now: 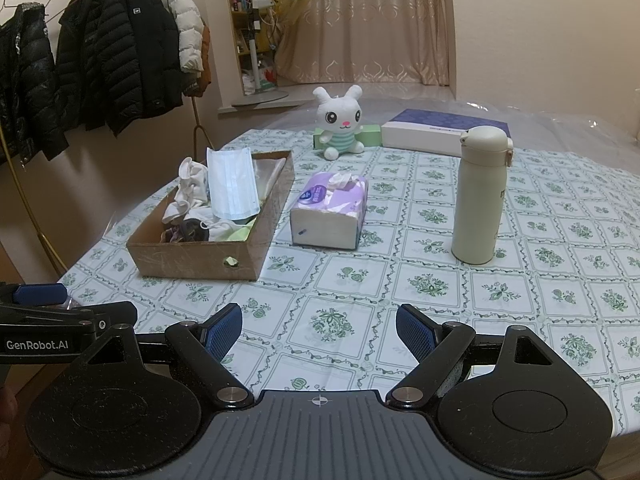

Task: Organize soft objects

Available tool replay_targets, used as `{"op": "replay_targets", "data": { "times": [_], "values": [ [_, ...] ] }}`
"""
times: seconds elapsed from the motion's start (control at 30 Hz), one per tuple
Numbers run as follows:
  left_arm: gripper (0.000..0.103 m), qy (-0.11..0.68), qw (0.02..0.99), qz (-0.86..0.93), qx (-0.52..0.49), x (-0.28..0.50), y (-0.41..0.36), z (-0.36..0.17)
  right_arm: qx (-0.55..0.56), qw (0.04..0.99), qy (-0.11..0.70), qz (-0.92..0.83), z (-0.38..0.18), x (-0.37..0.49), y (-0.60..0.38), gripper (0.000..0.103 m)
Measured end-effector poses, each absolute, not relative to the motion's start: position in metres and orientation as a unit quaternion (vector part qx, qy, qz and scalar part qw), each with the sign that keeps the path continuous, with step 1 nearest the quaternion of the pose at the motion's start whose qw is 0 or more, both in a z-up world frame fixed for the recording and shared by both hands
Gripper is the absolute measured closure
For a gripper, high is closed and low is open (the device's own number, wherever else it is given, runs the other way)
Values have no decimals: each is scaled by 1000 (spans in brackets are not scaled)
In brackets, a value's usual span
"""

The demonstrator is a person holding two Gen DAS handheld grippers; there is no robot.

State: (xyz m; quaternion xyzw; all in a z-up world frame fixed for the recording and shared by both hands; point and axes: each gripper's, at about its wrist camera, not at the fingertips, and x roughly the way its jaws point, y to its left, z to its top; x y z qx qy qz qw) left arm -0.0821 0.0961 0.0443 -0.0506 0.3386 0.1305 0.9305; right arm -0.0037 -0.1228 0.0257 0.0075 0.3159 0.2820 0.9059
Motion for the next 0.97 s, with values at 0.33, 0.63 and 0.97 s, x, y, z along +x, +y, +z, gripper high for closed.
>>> {"op": "replay_targets", "data": {
  "times": [0.33, 0.63, 0.97],
  "values": [
    [3, 339, 930, 132, -51, -82, 96, 44, 8, 906, 316, 282, 25, -4, -122, 19],
    [4, 339, 930, 131, -51, -82, 96, 44, 8, 906, 317, 281, 25, -4, -123, 19],
    [4, 334, 932, 131, -57, -83, 96, 44, 9, 906, 316, 280, 24, -4, -121, 19]
  ]
}}
